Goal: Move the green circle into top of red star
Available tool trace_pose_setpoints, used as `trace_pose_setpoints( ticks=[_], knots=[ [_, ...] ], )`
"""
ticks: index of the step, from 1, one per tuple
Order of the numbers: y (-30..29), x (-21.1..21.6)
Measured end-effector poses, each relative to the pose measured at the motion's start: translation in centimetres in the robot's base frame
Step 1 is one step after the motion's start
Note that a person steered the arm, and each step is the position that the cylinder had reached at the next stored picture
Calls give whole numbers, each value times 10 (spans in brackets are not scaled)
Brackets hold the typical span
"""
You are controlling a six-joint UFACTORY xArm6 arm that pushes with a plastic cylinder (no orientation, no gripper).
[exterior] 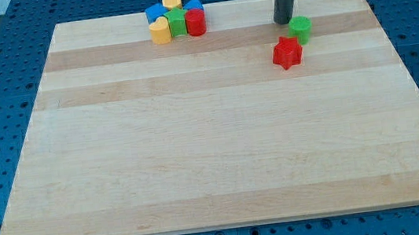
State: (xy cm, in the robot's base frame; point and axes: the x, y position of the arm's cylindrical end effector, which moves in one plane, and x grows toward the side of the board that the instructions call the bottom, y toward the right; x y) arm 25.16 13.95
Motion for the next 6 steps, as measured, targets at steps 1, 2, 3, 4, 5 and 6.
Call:
trace_pose_setpoints(
  ticks=[1,2,3,4,5,6],
  knots=[
    [38,-9],
    [52,17],
    [45,31],
    [23,31],
    [-5,33],
    [-17,35]
  ],
)
